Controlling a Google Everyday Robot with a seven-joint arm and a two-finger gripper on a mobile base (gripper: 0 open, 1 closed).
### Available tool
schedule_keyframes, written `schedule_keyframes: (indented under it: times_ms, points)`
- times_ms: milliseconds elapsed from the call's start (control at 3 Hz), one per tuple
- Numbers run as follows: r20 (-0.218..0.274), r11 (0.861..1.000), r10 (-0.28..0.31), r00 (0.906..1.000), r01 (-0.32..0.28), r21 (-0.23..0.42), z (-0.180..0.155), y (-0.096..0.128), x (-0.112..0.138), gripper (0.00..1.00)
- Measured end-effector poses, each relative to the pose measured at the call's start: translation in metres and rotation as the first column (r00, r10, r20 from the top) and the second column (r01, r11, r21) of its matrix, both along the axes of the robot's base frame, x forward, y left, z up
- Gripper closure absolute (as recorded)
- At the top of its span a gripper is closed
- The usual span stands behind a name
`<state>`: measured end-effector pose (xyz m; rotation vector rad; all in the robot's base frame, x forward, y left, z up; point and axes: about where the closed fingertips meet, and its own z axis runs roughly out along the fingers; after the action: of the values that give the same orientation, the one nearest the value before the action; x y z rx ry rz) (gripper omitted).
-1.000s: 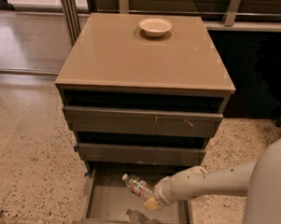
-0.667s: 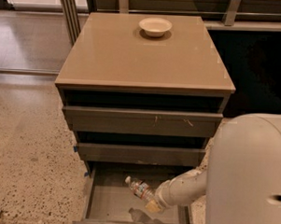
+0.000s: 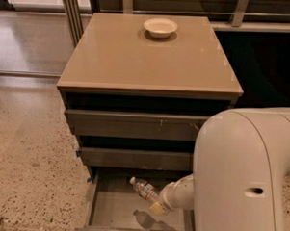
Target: Place water bottle into bottom drawer
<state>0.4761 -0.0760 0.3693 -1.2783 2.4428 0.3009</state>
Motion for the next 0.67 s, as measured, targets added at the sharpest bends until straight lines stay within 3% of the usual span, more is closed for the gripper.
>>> schedule_keyframes:
  times_ms: [333, 667]
  points:
    - [-0.018, 1.0, -0.014, 0.9997, 0.014, 0.004, -0.014, -0.001, 0.001, 1.0]
    - [-0.068, 0.997, -0.053, 0.9963, 0.056, 0.053, -0.043, 0.003, -0.002, 1.0]
